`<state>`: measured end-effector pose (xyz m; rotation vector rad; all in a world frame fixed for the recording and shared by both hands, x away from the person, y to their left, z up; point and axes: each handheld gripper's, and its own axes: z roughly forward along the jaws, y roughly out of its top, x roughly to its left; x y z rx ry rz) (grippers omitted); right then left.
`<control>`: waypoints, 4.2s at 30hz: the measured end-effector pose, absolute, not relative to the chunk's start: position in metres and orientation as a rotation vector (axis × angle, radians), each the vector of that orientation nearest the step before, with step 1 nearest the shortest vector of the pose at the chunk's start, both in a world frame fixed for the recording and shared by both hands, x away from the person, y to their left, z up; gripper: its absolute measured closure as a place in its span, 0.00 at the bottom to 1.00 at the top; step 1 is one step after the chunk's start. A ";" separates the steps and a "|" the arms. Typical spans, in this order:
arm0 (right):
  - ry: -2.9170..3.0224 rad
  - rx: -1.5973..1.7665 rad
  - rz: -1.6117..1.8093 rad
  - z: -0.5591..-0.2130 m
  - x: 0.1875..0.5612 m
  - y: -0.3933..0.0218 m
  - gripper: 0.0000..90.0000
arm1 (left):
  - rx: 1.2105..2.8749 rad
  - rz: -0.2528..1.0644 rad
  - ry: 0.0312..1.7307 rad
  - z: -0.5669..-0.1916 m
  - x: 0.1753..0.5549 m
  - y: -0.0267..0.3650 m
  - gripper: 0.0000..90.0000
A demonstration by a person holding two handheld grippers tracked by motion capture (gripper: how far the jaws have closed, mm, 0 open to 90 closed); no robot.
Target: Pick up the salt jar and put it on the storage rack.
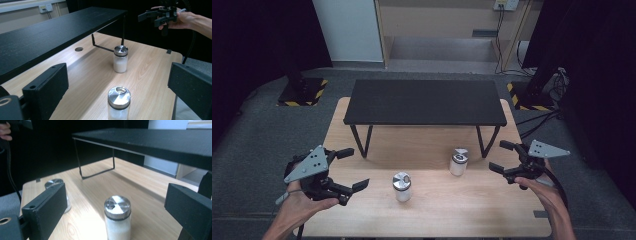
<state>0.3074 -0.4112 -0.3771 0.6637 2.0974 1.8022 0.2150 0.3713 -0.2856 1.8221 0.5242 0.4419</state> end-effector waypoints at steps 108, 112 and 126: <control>1.985 0.681 1.826 -0.368 0.300 -0.417 0.08 | 2.223 0.219 0.612 -0.361 0.312 0.247 0.37; 1.986 0.681 1.828 -0.369 0.301 -0.417 0.08 | 2.213 0.209 0.632 -0.360 0.311 0.248 0.37; 1.982 0.668 1.836 -0.367 0.301 -0.418 0.08 | 2.174 0.223 0.581 -0.326 0.298 0.257 0.37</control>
